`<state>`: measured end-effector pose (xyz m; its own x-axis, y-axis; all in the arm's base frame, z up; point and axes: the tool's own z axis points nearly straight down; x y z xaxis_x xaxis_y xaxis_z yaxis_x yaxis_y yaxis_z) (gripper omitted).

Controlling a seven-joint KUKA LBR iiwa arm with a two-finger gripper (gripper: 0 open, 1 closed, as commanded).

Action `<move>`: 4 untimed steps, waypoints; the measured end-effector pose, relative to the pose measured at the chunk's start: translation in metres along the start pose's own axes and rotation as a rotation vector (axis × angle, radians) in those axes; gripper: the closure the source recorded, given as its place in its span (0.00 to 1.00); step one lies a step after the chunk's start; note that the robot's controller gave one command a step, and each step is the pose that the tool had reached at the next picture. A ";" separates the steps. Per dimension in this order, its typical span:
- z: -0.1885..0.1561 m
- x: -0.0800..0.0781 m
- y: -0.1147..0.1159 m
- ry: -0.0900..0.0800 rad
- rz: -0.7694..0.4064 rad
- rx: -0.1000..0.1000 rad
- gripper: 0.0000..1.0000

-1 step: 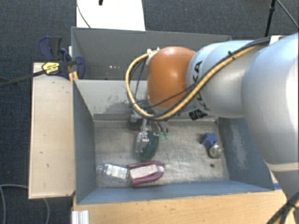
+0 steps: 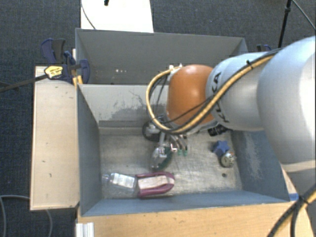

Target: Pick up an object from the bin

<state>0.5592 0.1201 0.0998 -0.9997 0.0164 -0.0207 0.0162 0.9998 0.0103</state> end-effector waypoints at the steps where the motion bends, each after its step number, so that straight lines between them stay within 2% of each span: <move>1: 0.005 -0.013 -0.018 0.015 -0.443 0.002 0.00; 2: 0.026 -0.019 -0.064 0.049 -0.978 -0.022 0.00; 3: 0.006 -0.010 -0.123 0.023 -1.133 -0.001 0.00; 4: -0.024 -0.033 -0.182 0.018 -1.070 0.002 0.00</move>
Offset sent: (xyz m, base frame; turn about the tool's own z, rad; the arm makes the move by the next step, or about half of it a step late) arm 0.0109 -0.0201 -0.0079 -0.4431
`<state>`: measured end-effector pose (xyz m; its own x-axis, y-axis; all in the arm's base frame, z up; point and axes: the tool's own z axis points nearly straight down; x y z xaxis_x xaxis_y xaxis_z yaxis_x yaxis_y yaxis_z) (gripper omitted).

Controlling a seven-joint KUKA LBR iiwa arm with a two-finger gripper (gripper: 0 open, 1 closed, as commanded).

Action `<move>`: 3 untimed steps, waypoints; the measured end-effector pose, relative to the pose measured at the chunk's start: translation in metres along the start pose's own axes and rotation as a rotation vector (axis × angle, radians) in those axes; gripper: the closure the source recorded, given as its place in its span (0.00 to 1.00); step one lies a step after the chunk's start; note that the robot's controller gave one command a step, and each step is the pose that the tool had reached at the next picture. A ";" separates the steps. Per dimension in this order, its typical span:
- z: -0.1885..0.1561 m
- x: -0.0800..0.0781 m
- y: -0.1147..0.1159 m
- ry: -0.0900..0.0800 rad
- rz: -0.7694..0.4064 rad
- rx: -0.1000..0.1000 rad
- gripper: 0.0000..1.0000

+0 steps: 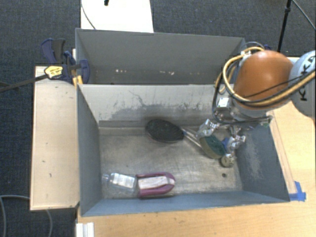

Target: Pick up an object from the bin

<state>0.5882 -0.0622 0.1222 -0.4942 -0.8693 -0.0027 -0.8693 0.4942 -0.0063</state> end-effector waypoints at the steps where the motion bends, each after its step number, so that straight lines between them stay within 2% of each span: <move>1: 0.029 0.025 -0.013 -0.004 -0.427 -0.004 0.00; 2: 0.027 0.025 -0.014 -0.002 -0.418 -0.004 1.00; 3: -0.112 0.011 -0.001 -0.002 -0.416 0.002 1.00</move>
Offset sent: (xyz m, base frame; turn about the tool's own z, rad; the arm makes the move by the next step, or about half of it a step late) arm -0.0011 -0.0293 -0.0287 -0.4272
